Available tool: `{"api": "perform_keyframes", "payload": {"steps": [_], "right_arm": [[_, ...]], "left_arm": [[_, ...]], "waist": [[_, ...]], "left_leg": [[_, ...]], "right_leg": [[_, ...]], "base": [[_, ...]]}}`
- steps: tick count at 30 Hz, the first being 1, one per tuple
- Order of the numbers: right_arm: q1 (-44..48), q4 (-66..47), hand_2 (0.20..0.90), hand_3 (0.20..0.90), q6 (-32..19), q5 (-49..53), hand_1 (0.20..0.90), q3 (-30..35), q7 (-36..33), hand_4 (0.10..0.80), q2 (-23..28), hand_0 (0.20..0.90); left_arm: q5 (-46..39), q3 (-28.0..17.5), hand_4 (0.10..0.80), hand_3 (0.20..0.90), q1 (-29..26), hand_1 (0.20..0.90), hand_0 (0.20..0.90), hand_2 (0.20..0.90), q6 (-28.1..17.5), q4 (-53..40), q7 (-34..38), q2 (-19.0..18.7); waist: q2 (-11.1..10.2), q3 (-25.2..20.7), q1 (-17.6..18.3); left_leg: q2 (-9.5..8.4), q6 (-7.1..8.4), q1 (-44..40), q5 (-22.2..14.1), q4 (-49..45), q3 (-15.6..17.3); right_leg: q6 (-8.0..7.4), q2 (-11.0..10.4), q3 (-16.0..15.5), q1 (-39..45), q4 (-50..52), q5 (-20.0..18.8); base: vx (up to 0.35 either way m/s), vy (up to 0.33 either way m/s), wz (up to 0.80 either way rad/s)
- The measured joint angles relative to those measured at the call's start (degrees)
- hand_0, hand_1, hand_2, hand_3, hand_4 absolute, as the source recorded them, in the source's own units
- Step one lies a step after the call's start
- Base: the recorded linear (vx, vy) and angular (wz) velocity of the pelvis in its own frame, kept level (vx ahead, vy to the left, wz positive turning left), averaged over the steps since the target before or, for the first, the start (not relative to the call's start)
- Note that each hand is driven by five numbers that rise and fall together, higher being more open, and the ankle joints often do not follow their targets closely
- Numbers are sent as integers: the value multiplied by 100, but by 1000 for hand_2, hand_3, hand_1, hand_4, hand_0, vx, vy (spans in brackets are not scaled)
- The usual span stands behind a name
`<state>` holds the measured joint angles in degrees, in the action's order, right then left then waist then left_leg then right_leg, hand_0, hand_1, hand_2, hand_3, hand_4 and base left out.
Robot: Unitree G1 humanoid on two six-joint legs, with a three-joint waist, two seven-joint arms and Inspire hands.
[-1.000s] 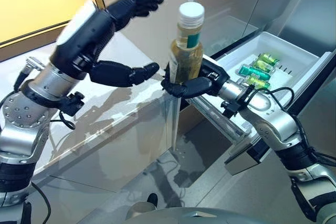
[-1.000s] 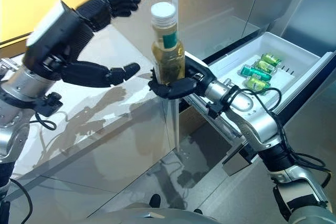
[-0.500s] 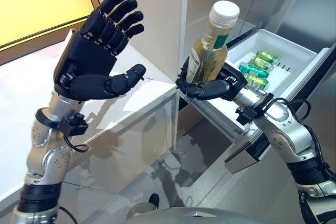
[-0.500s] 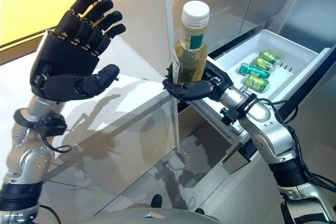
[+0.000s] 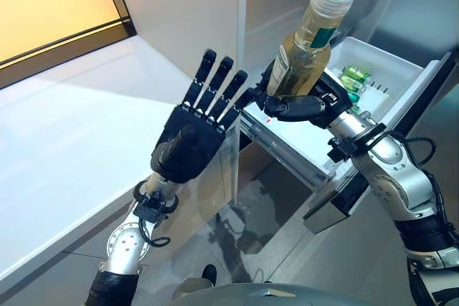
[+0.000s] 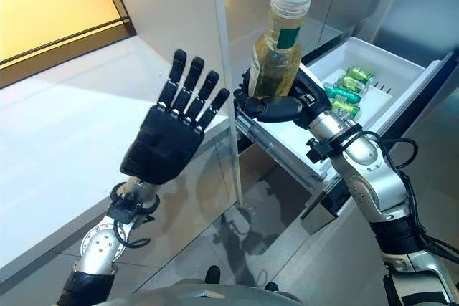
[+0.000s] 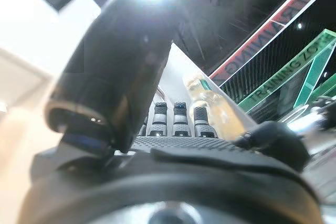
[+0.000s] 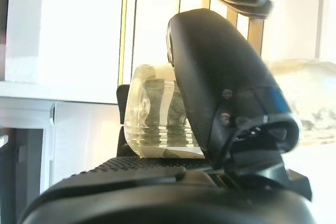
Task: Put drinks into fridge and close the fridge
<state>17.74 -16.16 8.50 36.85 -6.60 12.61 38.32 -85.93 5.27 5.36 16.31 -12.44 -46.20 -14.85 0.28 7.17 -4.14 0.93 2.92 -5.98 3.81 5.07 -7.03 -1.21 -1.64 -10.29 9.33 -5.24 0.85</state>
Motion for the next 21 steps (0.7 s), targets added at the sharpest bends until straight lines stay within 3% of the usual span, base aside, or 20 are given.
{"api": "perform_keyframes", "payload": {"steps": [11,16,21], "right_arm": [[-133,1,300,200,-23,8,300,499,-197,100,48,300],[-601,13,300,200,-89,18,300,824,-209,100,50,300],[-912,94,300,200,-114,25,300,952,-155,100,84,300]], "left_arm": [[-1188,401,800,900,539,900,900,900,1551,658,-726,6],[-983,411,800,900,724,900,900,900,1988,1496,-873,117],[-140,385,800,900,879,900,900,900,2361,2612,-940,298]], "waist": [[-98,73,73],[-115,84,166],[-121,87,320]], "left_leg": [[-4,-19,66,-14,0,99],[-1,-30,66,-25,1,200],[3,-37,68,-36,2,263]], "right_leg": [[-17,-11,88,-109,0,-19],[-24,-12,172,-148,0,-28],[-29,-15,218,-173,0,-37]], "base": [[-3,5,-4],[-10,-1,-8],[15,4,-6]]}}
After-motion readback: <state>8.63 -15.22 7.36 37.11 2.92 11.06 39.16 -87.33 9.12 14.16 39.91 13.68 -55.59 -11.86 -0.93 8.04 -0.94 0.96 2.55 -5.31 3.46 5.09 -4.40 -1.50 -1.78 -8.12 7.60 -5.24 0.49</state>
